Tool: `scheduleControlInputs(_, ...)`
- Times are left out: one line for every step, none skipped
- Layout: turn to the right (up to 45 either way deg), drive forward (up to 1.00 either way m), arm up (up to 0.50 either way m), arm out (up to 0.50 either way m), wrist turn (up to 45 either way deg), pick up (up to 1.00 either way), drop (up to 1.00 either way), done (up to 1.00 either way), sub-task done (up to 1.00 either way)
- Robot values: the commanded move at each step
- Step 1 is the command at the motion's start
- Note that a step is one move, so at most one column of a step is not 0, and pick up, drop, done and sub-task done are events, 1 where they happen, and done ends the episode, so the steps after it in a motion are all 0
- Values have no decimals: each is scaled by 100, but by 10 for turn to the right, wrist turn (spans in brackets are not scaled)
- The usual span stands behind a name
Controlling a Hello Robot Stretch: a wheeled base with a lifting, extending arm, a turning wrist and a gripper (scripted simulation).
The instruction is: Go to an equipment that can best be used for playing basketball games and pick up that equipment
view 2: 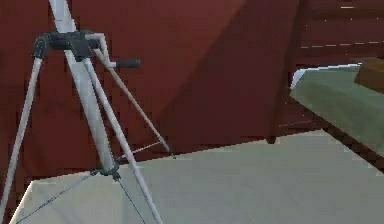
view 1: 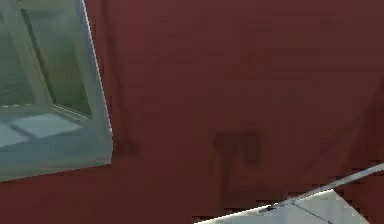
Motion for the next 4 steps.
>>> scheduleControlInputs(-450, 0, 0, 0, 0, 0, 0, 0, 0)
scheduleControlInputs(-450, 0, 0, 0, 0, 0, 0, 0, 0)
scheduleControlInputs(-150, 0, 0, 0, 0, 0, 0, 0, 0)
scheduleControlInputs(0, 25, 0, 0, 0, 0, 0, 0, 0)
